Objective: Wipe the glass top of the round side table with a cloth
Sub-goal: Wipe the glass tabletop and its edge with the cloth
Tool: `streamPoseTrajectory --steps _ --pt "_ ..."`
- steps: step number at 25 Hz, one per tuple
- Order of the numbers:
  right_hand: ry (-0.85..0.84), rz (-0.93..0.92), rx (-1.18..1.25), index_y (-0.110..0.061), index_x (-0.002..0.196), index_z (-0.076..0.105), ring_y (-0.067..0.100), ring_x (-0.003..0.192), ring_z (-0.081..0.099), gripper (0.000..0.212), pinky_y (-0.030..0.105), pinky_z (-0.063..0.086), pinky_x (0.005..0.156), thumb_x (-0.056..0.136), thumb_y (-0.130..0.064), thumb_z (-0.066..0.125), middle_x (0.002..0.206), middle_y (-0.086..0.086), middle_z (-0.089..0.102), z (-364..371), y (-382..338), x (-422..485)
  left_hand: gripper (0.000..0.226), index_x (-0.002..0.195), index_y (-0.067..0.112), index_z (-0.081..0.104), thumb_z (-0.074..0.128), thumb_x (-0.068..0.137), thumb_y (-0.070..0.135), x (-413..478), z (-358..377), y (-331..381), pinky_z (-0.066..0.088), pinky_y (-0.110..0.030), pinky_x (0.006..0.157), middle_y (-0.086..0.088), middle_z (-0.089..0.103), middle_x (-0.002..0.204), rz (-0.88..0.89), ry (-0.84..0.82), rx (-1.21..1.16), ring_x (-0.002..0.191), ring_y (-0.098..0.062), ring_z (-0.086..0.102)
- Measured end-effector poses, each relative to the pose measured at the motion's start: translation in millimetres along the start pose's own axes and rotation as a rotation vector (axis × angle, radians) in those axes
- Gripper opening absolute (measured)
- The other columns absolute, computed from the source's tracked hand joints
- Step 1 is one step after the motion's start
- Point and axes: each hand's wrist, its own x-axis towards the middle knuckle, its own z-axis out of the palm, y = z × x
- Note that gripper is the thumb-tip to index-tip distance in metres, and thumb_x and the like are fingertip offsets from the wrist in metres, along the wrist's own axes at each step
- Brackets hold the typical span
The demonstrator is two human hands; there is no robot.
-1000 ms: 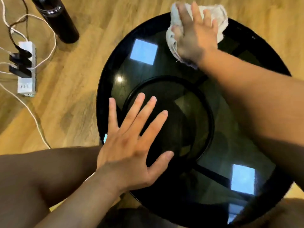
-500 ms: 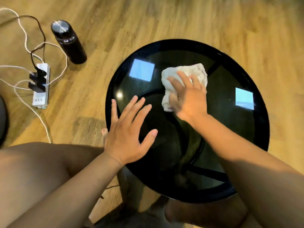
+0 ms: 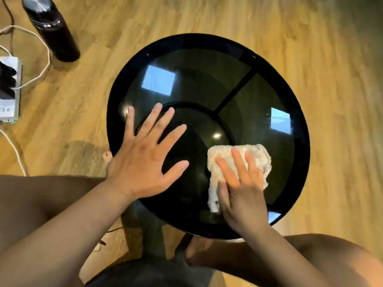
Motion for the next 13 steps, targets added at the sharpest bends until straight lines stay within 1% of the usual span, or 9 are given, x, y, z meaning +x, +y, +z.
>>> streamPoseTrajectory --steps 1,2,3,5,8,10,13 --pt "-0.018 -0.015 -0.044 -0.033 0.153 0.023 0.04 0.151 0.004 0.059 0.062 0.014 0.117 0.094 -0.039 0.021 0.164 0.009 0.018 -3 4 35 0.071 0.148 0.026 0.034 0.033 0.089 0.065 1 1 -1 -0.001 -0.063 0.118 -0.009 0.021 0.163 0.009 -0.013 0.013 0.153 -0.029 0.007" --pt "-0.001 -0.006 -0.039 -0.032 0.154 0.021 0.041 0.151 0.0 0.06 0.063 0.01 0.118 0.094 -0.04 0.018 0.165 0.01 0.014 -6 9 72 0.072 0.149 0.027 0.033 0.032 0.089 0.066 2 1 -2 0.0 -0.064 0.118 -0.009 0.019 0.163 0.019 -0.025 0.019 0.153 -0.03 0.006" --pt "0.039 0.014 -0.002 -0.031 0.154 0.023 0.043 0.15 0.001 0.06 0.063 0.008 0.118 0.095 -0.039 0.019 0.165 0.012 0.012 -14 14 112 0.073 0.149 0.027 0.033 0.032 0.088 0.067 3 2 -2 0.001 -0.066 0.117 -0.01 0.019 0.163 0.026 -0.036 0.016 0.153 -0.031 0.006" --pt "0.114 0.034 0.045 -0.029 0.154 0.026 0.045 0.149 0.005 0.06 0.061 0.008 0.118 0.094 -0.038 0.021 0.164 0.015 0.013 -39 24 201 0.074 0.149 0.026 0.033 0.032 0.088 0.067 3 3 -4 0.005 -0.068 0.116 -0.011 0.02 0.163 0.027 -0.058 0.009 0.152 -0.032 0.006" --pt "0.113 0.019 -0.016 -0.032 0.154 0.022 0.045 0.148 0.01 0.057 0.06 0.011 0.118 0.097 -0.038 0.021 0.165 0.015 0.011 -64 31 301 0.075 0.15 0.026 0.033 0.031 0.089 0.069 5 4 -3 0.008 -0.071 0.114 -0.011 0.019 0.163 0.043 -0.103 0.037 0.152 -0.033 0.005" --pt "0.121 0.028 -0.023 -0.033 0.153 0.023 0.044 0.148 0.012 0.054 0.058 0.01 0.119 0.099 -0.037 0.023 0.165 0.011 0.014 -65 31 327 0.076 0.15 0.025 0.034 0.03 0.089 0.07 6 5 -4 0.009 -0.072 0.113 -0.012 0.019 0.163 0.026 -0.114 0.053 0.152 -0.034 0.004" --pt "0.141 0.073 -0.004 -0.033 0.152 0.027 0.039 0.149 0.012 0.054 0.053 0.01 0.12 0.098 -0.037 0.025 0.164 0.008 0.017 -62 27 317 0.074 0.149 0.025 0.037 0.031 0.089 0.068 6 2 -1 0.012 -0.072 0.112 -0.011 0.023 0.162 -0.002 -0.12 0.072 0.152 -0.033 0.006"
